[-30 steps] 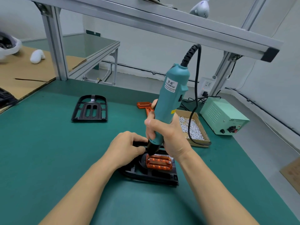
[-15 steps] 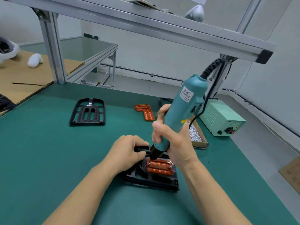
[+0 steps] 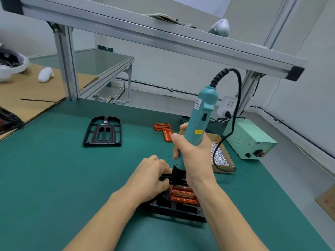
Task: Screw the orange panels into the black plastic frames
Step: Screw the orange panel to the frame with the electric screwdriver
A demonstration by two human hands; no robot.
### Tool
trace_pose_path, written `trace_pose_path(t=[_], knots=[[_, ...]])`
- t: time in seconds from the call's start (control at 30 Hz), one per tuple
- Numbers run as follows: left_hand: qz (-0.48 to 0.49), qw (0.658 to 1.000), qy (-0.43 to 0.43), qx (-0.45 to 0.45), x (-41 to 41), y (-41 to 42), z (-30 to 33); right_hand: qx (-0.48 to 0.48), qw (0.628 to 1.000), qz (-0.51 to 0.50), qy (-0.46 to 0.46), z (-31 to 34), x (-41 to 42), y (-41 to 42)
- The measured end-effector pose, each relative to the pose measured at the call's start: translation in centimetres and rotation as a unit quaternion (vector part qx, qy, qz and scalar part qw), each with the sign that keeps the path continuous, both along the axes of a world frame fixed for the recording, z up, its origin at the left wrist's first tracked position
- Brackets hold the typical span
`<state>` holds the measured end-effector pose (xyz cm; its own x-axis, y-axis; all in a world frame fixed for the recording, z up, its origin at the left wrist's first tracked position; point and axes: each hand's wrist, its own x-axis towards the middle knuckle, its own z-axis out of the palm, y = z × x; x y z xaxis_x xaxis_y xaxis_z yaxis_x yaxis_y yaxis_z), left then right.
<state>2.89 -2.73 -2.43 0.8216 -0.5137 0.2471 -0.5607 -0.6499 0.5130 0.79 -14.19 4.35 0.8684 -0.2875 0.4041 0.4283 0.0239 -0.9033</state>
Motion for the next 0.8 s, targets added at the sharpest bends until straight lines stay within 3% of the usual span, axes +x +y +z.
trace_pose_path(t=[0.1,0.27,0.37,0.5,0.6,0.7,0.8], knots=[[0.003,1.000,-0.012,0.002,0.2,0.1,0.0,0.007,0.999,-0.036,0.008,0.1,-0.2,0.4],[-0.007,0.998,-0.052,0.025,0.1,0.1,-0.3,-0.038,0.996,0.014,-0.079,4.7,-1.3,-0.9],[0.001,0.997,-0.069,0.026,0.0,0.1,-0.5,-0.060,0.995,0.004,-0.075,7.3,-1.6,-3.2],[0.006,0.997,-0.081,0.015,-0.2,0.1,-0.4,-0.047,0.995,-0.083,0.006,7.0,-2.5,-7.6],[0.019,0.996,-0.083,0.025,0.0,-0.1,-0.4,-0.019,0.981,-0.152,0.120,5.6,-3.4,-12.2],[0.026,0.996,-0.082,0.030,0.1,-0.1,-0.4,-0.029,0.952,-0.193,0.237,3.0,-4.8,-17.0],[0.026,0.995,-0.084,0.037,0.1,-0.1,-0.5,-0.112,0.907,-0.210,0.347,0.0,-6.5,-20.3]])
